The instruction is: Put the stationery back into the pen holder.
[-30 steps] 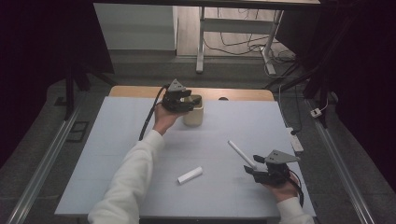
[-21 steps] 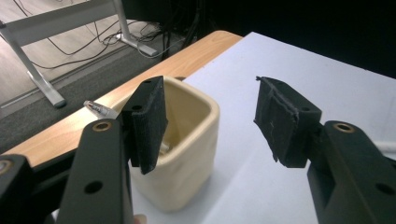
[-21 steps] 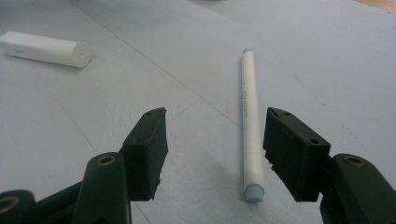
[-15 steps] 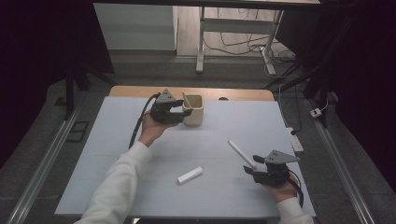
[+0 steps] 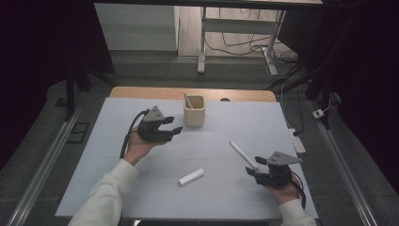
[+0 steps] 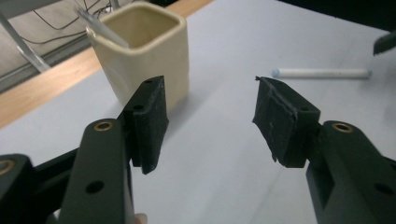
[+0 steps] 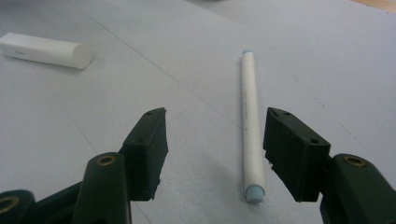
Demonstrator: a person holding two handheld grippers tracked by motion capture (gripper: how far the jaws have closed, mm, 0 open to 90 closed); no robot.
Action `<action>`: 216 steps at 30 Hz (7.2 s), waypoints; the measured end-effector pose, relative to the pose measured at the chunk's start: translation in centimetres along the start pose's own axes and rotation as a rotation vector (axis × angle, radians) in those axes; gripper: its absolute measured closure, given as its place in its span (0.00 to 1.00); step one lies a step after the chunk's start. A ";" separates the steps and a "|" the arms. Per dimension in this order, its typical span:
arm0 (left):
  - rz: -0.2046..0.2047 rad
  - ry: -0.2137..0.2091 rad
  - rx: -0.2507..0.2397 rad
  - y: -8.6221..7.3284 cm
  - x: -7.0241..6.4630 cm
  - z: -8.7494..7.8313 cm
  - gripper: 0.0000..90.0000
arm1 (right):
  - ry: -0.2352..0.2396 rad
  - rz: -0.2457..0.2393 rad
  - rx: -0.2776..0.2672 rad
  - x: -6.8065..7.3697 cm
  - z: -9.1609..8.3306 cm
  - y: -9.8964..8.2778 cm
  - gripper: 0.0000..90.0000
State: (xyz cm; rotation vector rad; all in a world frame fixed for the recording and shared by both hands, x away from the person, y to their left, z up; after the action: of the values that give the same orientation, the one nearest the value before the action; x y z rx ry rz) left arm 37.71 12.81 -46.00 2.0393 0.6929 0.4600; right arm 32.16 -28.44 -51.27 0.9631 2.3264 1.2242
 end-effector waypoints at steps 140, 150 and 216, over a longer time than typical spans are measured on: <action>-0.104 0.098 0.166 -11.8 -2.6 -7.3 0.34 | -0.039 -0.045 0.538 -2.8 12.3 8.1 0.87; -0.108 0.102 0.165 -11.9 -2.5 -7.4 0.34 | -0.054 -0.058 0.514 -3.0 11.7 8.3 0.87; -0.118 0.093 0.170 -12.2 -2.2 -7.3 0.34 | 0.064 0.062 -0.245 -0.7 1.9 15.1 0.87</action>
State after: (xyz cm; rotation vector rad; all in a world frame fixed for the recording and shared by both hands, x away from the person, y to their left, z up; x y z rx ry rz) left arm 28.34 21.42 -52.66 2.1307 0.9313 0.4424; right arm 39.91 -21.75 -39.96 0.9285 2.1415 1.5434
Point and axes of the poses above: each handheld gripper's, and its own axes: z roughly forward along the jaws, y roughly out of its top, x roughly to its left, the point moved 2 cm from there along z, roughly forward along the jaws, and after that the axes turned 4 degrees about z, right-handed, at the moved point
